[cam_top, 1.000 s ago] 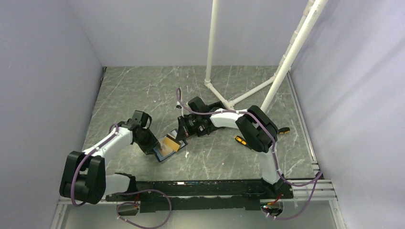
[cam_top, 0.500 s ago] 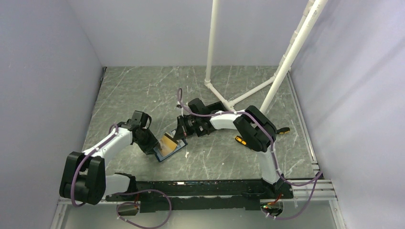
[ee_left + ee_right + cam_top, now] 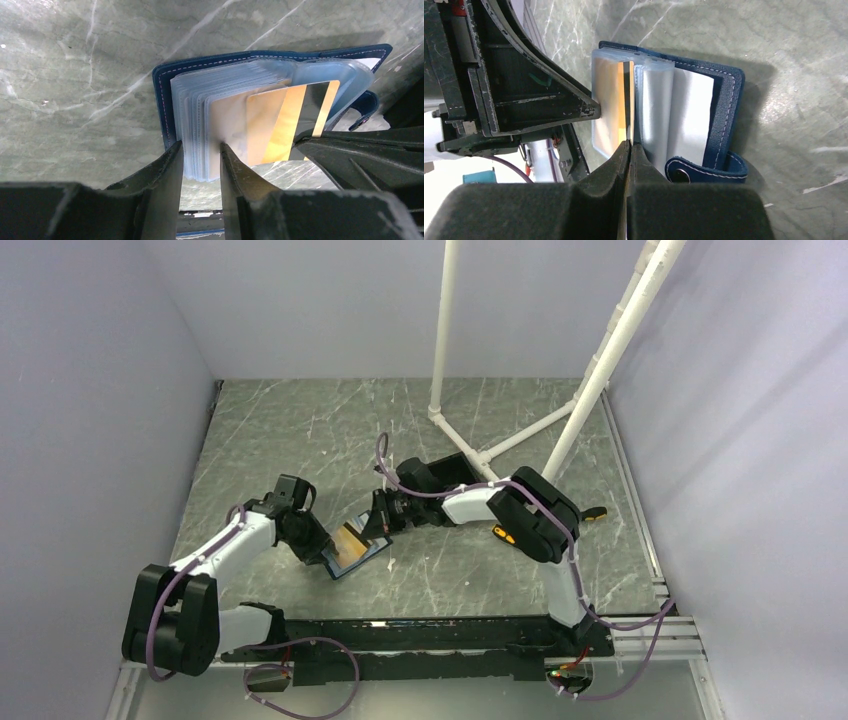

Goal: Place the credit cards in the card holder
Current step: Insert the credit card into the card holder.

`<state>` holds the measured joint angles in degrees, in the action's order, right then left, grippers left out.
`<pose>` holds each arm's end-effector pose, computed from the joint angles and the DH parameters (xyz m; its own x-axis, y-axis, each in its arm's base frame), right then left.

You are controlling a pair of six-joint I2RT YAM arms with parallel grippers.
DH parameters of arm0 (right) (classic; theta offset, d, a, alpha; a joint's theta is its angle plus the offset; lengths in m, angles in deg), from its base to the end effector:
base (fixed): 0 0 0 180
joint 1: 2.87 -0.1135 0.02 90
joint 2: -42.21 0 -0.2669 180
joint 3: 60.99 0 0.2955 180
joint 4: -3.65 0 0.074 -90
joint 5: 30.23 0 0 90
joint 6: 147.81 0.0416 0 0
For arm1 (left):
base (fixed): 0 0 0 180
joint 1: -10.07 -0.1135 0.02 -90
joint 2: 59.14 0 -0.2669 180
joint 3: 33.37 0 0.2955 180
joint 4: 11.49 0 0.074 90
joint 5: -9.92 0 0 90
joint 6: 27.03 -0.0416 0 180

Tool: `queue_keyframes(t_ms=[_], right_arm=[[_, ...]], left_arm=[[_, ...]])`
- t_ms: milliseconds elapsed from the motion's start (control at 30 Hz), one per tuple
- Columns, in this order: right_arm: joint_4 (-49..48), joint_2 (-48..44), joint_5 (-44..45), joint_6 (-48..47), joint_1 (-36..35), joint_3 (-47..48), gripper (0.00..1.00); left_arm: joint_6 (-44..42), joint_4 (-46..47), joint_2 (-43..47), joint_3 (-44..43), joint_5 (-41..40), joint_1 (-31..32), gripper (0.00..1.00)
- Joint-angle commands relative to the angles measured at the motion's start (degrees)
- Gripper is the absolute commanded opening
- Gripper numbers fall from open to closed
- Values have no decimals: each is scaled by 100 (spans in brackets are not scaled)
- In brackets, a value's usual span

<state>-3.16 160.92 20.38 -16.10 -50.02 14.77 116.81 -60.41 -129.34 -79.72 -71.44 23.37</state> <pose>0.2868 0.3480 0.0836 -0.9083 -0.2231 -0.3539 -0.4163 0.3996 0.8167 0.2262 -0.0599 0.1352 -0.7670 -0.6389 -0.0589 -0.5907 0.7391 -0.3238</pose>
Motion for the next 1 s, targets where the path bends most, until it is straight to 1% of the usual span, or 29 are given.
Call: queue_keyframes(t_ms=[0, 67, 133, 200, 300, 400, 433, 500, 600, 633, 733, 800, 967], right_arm=[[-51, -216, 473, -35, -187, -114, 0], [99, -228, 558, -107, -193, -75, 0], [302, -243, 635, -239, -217, -14, 7], [656, -252, 813, -443, -272, 129, 10], [1057, -238, 967, -744, -328, 290, 14], [1179, -234, 974, -901, -338, 339, 18], [1207, -249, 962, -940, -338, 355, 19], [1243, -254, 934, -1026, -346, 399, 20], [1316, -241, 858, -1122, -355, 474, 21], [1310, -236, 813, -1146, -356, 481, 21], [1245, -246, 621, -1239, -414, 517, 21], [1204, -275, 498, -1414, -552, 577, 21], [1421, -183, 376, -1798, -889, 1023, 27]], left_arm=[[109, -105, -100, 289, -283, 15, 35], [180, -155, 16, 290, -313, 15, 37], [263, -267, 192, 271, -409, 15, 45], [333, -398, 359, 235, -529, 15, 53], [452, -622, 578, 179, -738, 15, 61], [643, -820, 871, 214, -945, 14, 64], [696, -820, 980, 264, -1084, 15, 63], [820, -810, 1172, 400, -1219, 2, 57], [767, -546, 1204, 542, -1164, -33, 38], [730, -451, 1151, 577, -1136, -42, 35], [616, -267, 842, 585, -1046, -47, 27], [503, -80, 608, 580, -922, -47, 25], [460, 168, 363, 572, -620, -47, 19]])
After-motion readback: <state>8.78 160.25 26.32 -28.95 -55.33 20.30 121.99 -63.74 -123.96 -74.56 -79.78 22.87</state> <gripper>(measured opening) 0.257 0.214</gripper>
